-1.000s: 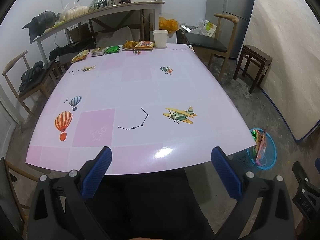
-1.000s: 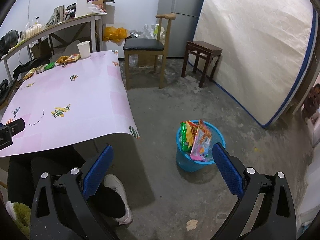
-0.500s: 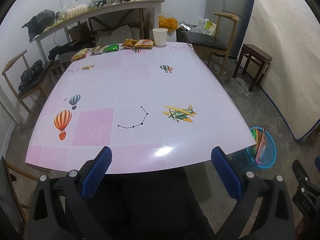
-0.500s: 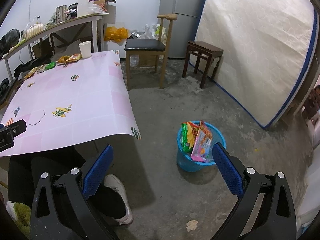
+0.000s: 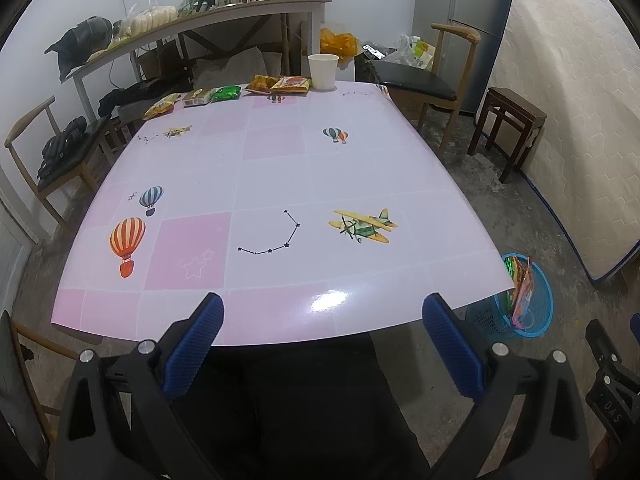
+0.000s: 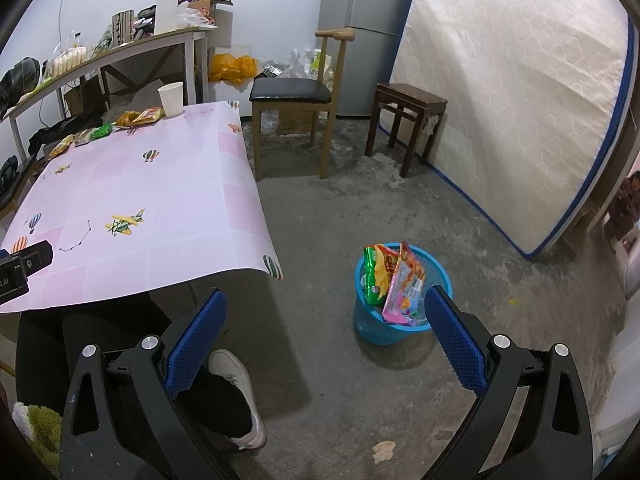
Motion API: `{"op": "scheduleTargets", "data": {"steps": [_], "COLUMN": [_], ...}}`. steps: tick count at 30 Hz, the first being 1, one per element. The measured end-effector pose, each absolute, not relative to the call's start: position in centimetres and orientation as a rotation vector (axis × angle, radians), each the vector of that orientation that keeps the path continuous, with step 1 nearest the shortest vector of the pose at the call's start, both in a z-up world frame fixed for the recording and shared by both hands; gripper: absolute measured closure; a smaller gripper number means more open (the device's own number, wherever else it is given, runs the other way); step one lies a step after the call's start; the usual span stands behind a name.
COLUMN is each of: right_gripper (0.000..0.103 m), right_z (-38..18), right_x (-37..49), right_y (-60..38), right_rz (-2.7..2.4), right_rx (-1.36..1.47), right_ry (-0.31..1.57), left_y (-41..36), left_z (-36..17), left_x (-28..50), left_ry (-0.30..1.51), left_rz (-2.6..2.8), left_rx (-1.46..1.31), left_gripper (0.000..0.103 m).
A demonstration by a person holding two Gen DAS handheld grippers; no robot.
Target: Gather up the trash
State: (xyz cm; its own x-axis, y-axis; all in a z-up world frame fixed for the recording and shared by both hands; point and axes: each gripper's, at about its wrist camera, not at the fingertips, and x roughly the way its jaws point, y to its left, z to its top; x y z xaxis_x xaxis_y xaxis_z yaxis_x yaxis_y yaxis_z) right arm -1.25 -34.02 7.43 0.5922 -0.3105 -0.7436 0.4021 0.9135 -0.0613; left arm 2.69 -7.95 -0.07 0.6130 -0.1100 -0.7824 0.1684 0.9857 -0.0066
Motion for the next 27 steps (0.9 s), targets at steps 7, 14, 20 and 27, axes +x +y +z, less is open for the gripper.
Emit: {"op": "scheduleTargets", "data": {"steps": [7,14,20,27], "right_gripper": [0.008,0.008,0.008,0.008], "right_z": [7.44,7.45,7.46,7.45], "right_x": [-1.25,-1.26,-1.28,-1.28], "right_y": [-34.00,-34.04,-34.08,-34.10], "right_rz": [-0.417,-0.415,-0.412,-0.413], "right_rx": [0.119,0.119,0.119,0.118], "right_ry": [0.841,0.840,0.840,0.840], "left_y": [-7.86,-7.82,-7.88,-7.89], "left_z": [-0.22,-0.31,-0.33,-0.35], "left_x": [2.58,2.44,2.43,2.33], "left_ry": [0.901,0.902,0.904,0.905], "left_rz": [-0.159,-0.155,-0.154,-0.152], "left_rx": [0.070,0.068,0.068,0.068], "left_gripper": [0.006,0.006,0.006,0.006]}}
